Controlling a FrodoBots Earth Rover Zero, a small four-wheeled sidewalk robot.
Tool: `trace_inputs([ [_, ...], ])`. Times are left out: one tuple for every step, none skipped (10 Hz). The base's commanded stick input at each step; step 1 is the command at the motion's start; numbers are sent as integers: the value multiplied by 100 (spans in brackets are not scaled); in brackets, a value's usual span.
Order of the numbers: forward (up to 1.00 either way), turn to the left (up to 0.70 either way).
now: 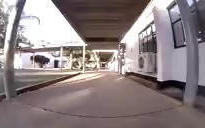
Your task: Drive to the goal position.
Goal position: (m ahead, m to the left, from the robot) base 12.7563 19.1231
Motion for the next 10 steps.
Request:
trace_inputs([
  [70,0],
  [70,0],
  [70,0],
  [70,0],
  [70,0],
  [70,0],
  [70,0],
  [70,0],
  [70,0],
  [70,0],
])
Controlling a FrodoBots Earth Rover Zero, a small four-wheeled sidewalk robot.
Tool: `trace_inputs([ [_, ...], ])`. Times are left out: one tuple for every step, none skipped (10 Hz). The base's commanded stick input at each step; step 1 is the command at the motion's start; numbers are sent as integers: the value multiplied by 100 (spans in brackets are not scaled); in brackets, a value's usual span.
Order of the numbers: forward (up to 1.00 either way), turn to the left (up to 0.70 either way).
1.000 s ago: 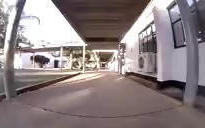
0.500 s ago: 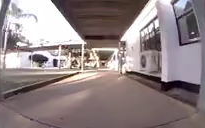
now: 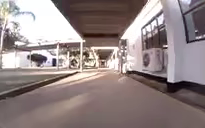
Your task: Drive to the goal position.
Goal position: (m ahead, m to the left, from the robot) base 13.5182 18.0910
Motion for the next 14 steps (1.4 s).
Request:
trace_inputs([
  [70,0],
  [70,0],
  [70,0],
  [70,0],
  [70,0],
  [70,0],
  [70,0],
  [70,0],
  [70,0],
  [70,0],
  [70,0],
  [70,0],
  [70,0],
  [70,0],
])
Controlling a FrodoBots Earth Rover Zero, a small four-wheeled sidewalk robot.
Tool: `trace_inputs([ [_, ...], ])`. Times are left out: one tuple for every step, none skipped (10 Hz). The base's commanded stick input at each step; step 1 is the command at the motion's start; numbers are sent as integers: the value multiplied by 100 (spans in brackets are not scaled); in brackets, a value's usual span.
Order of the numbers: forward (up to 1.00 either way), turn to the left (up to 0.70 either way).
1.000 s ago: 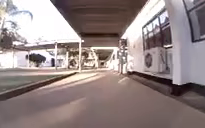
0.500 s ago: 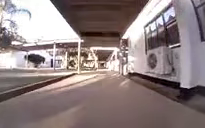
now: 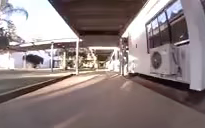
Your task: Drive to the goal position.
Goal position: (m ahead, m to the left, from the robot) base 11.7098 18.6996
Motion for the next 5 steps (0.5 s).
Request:
trace_inputs([
  [70,0],
  [70,0],
  [70,0],
  [70,0],
  [70,0],
])
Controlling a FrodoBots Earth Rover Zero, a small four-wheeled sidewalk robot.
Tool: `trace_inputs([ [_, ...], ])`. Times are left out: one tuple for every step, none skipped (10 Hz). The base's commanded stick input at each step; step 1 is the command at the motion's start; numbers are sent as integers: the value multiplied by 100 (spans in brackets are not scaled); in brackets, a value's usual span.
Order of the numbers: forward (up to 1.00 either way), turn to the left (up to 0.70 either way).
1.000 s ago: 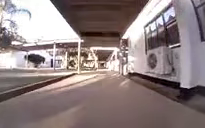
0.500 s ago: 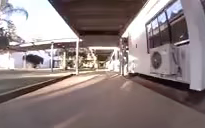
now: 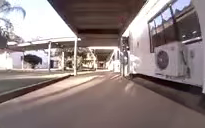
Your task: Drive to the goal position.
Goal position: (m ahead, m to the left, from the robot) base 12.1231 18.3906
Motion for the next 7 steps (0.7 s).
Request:
trace_inputs([
  [70,0],
  [70,0],
  [70,0],
  [70,0],
  [70,0],
  [70,0],
  [70,0],
])
